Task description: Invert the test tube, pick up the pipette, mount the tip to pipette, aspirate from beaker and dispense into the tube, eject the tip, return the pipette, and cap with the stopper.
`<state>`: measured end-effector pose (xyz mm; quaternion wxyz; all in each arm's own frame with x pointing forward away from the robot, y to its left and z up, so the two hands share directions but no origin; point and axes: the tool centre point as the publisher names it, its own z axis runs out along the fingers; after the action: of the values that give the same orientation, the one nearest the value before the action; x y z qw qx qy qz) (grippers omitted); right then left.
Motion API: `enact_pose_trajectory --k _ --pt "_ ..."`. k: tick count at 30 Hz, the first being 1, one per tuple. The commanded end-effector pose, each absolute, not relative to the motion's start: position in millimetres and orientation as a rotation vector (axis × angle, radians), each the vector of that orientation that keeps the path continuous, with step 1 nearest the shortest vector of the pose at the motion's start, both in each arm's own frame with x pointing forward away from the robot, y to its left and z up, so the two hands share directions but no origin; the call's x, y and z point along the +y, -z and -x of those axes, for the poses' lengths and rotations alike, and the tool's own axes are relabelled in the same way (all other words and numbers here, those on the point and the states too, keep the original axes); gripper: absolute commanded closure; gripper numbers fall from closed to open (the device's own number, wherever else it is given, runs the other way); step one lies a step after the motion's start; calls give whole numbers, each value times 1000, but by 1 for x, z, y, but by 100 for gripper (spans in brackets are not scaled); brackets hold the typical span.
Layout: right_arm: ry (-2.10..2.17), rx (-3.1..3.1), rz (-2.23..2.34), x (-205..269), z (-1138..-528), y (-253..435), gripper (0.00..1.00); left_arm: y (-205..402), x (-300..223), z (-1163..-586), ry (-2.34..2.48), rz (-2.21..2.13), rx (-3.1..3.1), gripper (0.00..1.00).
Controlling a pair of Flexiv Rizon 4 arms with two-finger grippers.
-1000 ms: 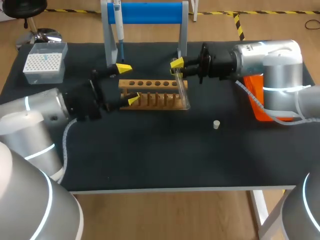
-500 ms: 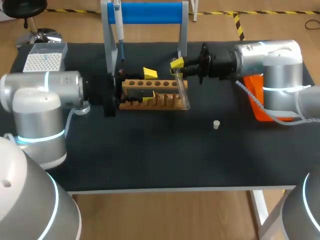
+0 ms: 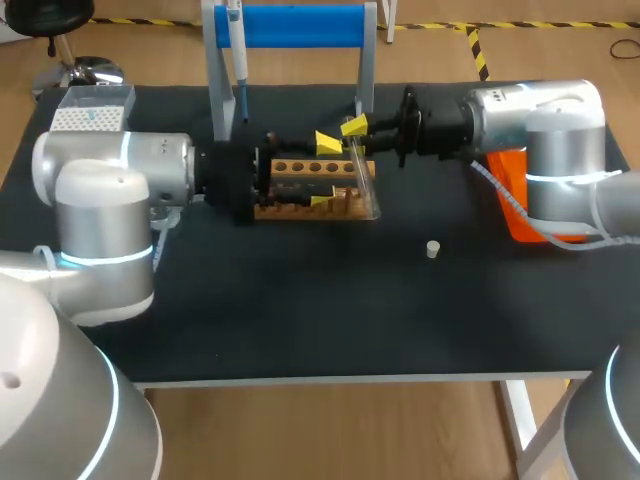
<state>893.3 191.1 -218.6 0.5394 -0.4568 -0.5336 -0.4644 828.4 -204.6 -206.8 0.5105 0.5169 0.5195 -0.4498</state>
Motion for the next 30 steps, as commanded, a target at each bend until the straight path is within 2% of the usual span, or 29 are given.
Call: enact_pose_trajectory --k 1,27,29,30 --pt "1102 -1271 1086 190 -894 218 100 208 -216 -824 1076 -1233 1266 0" --pt "1102 -1271 1086 190 -894 218 100 212 -255 -798 1109 -1134 1293 0" --pt "1102 -1271 1086 190 -894 218 100 212 -257 -798 1108 -1133 1289 3" --pt "1102 -1271 1086 190 -894 218 100 212 -257 -799 1109 -1133 1287 9"
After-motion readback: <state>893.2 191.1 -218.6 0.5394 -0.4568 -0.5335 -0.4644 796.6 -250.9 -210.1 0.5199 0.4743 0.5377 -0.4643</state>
